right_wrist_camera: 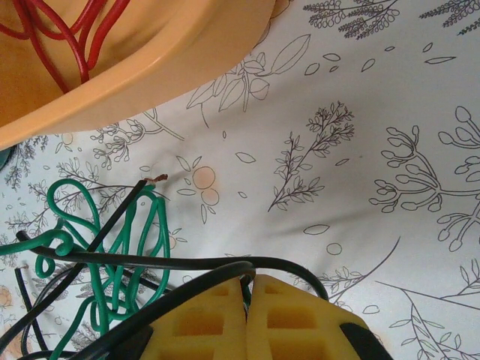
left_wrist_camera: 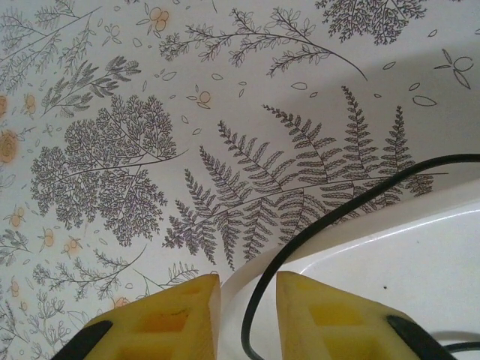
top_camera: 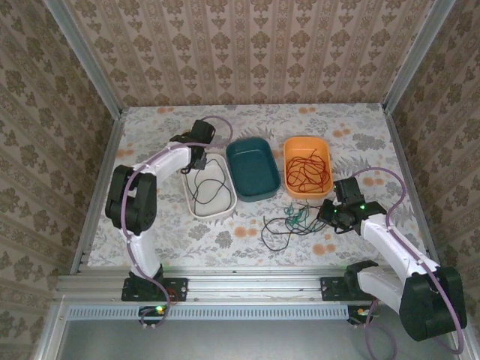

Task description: Untangle the cables

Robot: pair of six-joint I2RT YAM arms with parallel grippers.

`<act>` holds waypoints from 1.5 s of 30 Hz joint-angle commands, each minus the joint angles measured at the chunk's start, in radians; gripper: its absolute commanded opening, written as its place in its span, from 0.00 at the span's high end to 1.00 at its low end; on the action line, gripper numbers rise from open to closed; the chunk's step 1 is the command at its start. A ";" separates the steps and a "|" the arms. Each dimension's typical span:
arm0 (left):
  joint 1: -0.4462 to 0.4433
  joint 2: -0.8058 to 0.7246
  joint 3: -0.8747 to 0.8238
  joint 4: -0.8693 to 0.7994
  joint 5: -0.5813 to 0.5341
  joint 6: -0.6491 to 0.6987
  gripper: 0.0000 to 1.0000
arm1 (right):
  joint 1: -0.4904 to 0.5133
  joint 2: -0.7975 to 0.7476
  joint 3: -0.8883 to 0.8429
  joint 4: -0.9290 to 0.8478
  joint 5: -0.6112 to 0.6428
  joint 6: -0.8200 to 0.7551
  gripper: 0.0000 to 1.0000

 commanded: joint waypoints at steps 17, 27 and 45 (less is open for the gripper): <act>-0.020 0.037 0.046 0.033 -0.052 0.103 1.00 | -0.003 -0.034 -0.005 -0.032 0.028 0.013 1.00; -0.102 -0.167 -0.069 0.182 -0.115 0.129 1.00 | -0.003 -0.026 0.000 -0.025 0.030 0.015 1.00; -0.151 -0.568 -0.389 0.077 0.188 -0.058 1.00 | -0.003 0.047 0.030 0.005 0.009 -0.007 1.00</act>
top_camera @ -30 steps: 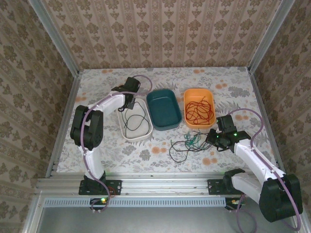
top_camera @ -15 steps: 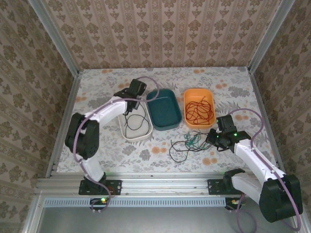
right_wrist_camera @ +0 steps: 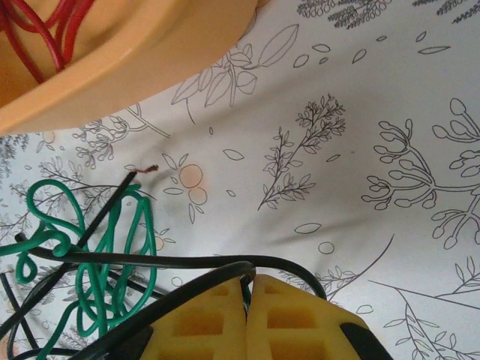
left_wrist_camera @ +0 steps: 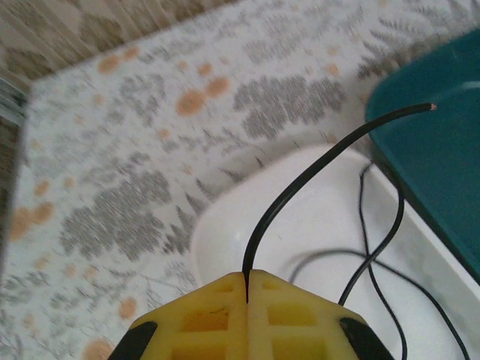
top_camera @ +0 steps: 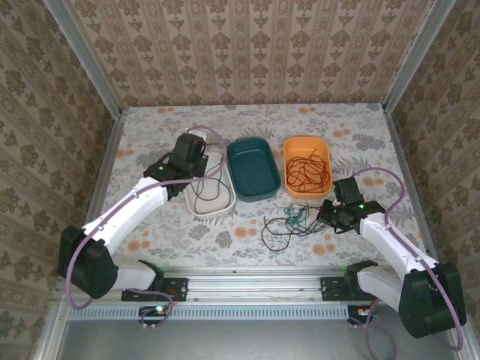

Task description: Untangle the cables

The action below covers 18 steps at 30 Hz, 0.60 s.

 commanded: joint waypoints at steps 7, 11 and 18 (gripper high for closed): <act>-0.003 0.184 -0.039 -0.105 0.132 -0.125 1.00 | -0.003 0.030 0.058 0.006 0.011 -0.020 1.00; -0.002 0.312 0.050 -0.169 0.078 -0.139 1.00 | -0.003 0.013 0.059 -0.004 0.024 -0.025 1.00; -0.007 0.348 0.207 -0.259 -0.087 -0.170 0.28 | -0.004 -0.014 0.035 0.002 0.031 -0.011 1.00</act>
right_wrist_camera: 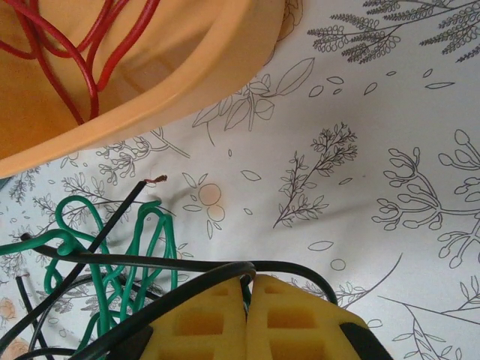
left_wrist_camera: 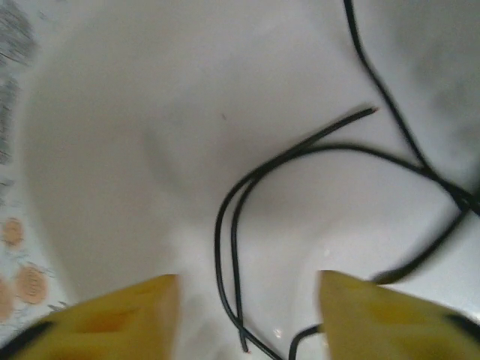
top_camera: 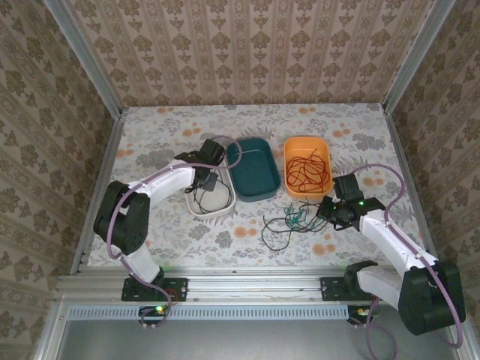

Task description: Untangle the cables

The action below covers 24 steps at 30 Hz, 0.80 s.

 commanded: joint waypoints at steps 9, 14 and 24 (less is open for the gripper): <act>-0.068 -0.217 0.138 -0.044 -0.011 0.059 0.21 | -0.003 -0.067 -0.021 0.004 0.053 0.012 1.00; -0.237 -0.210 0.134 0.043 0.526 0.234 0.17 | -0.003 -0.059 -0.022 0.008 0.052 0.017 1.00; -0.545 0.093 0.223 0.177 0.467 0.463 0.13 | -0.004 -0.016 0.010 -0.009 0.065 0.081 1.00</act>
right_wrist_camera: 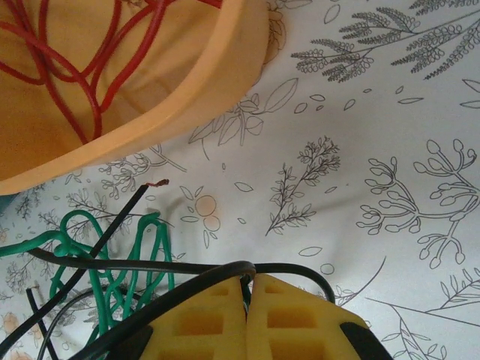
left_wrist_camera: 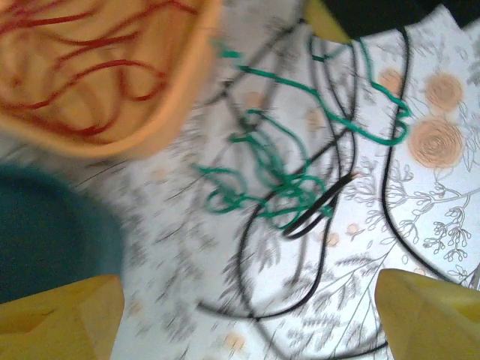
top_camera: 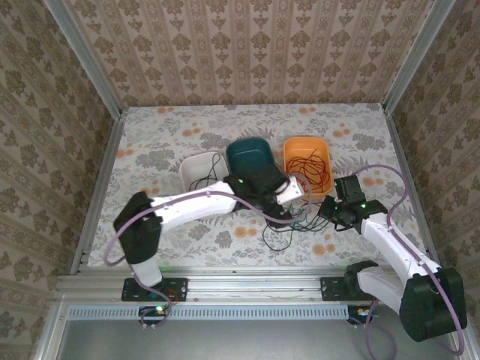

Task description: Untangle the cables

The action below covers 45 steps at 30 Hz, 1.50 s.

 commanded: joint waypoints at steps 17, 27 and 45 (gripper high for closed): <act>-0.002 0.116 0.086 0.045 0.112 -0.011 0.19 | -0.015 0.129 0.085 0.036 0.048 0.304 1.00; 0.008 0.186 0.125 -0.064 0.071 0.028 0.31 | -0.035 0.097 0.084 0.041 0.066 0.388 1.00; 0.091 -0.042 -0.003 0.049 0.251 0.009 1.00 | -0.072 0.010 0.013 -0.036 0.113 0.404 0.47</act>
